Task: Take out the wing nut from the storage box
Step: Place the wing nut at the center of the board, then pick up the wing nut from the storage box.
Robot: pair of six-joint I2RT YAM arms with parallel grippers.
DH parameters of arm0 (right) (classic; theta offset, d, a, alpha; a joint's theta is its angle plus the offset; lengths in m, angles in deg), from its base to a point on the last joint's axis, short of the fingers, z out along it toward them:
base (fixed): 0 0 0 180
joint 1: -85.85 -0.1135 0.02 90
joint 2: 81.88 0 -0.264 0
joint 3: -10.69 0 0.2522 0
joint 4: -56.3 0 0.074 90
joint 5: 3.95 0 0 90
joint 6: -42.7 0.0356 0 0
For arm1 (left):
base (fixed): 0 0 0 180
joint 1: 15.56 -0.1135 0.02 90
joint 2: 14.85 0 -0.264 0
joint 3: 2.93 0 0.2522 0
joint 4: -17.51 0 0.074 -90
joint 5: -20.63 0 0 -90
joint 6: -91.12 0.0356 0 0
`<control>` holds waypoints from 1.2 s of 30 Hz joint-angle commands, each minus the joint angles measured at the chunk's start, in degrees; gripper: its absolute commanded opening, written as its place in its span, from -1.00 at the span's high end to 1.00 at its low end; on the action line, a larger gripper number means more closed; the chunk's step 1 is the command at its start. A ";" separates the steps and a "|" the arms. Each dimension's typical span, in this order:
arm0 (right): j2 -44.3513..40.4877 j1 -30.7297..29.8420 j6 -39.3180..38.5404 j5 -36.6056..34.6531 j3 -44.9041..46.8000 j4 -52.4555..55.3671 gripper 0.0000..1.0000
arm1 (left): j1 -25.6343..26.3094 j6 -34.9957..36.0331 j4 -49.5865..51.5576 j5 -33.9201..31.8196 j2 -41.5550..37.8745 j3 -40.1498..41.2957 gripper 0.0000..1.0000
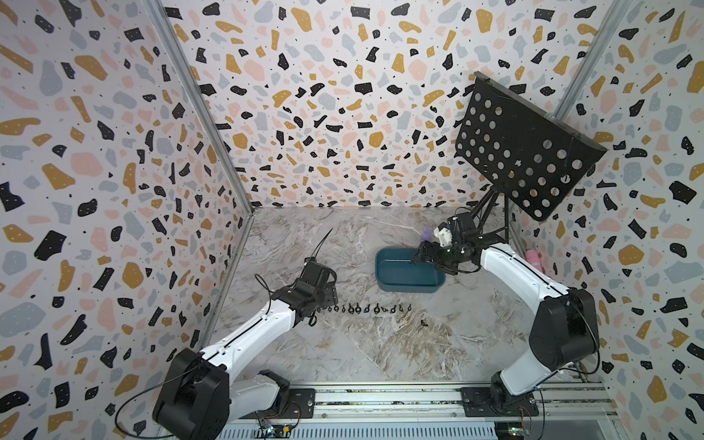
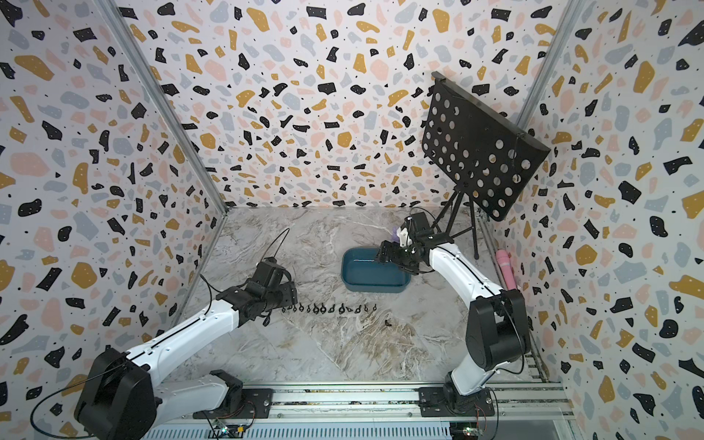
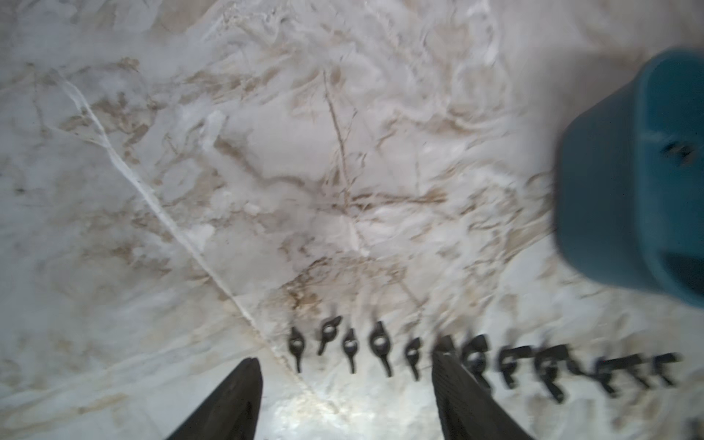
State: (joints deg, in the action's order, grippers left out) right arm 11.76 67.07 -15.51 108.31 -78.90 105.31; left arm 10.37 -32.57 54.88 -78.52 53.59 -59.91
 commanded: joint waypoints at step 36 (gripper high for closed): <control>24.53 -4.49 -12.62 -10.75 -12.85 -9.10 -1.00 | -0.35 7.24 2.26 12.10 -0.33 -9.34 -1.00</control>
State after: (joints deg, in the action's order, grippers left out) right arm 36.68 63.16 -27.01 98.32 -89.83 98.77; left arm 10.37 -26.47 57.18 -66.83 54.03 -69.77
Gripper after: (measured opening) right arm 0.999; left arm 0.992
